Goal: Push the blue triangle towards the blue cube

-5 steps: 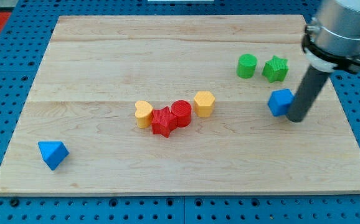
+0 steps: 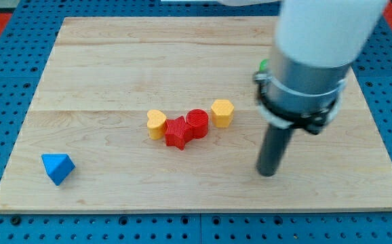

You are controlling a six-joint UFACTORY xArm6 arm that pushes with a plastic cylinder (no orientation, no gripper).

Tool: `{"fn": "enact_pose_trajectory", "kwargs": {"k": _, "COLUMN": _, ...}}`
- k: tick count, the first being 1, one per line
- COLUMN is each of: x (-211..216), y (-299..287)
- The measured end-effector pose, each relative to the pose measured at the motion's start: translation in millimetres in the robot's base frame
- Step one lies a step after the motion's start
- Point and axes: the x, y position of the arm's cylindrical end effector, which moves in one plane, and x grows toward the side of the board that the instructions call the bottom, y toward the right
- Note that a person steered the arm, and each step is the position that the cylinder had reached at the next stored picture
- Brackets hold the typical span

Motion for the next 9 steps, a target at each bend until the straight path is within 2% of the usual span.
{"fn": "enact_pose_trajectory", "kwargs": {"k": 1, "x": 35, "y": -84}}
{"fn": "enact_pose_trajectory", "kwargs": {"k": 2, "x": 55, "y": -110}}
{"fn": "enact_pose_trajectory", "kwargs": {"k": 3, "x": 49, "y": -180}}
{"fn": "enact_pose_trajectory", "kwargs": {"k": 4, "x": 28, "y": -245}}
{"fn": "enact_pose_trajectory", "kwargs": {"k": 6, "x": -13, "y": -253}}
{"fn": "enact_pose_trajectory", "kwargs": {"k": 7, "x": -4, "y": -244}}
{"fn": "enact_pose_trajectory", "kwargs": {"k": 8, "x": -57, "y": -256}}
{"fn": "enact_pose_trajectory", "kwargs": {"k": 9, "x": -116, "y": -297}}
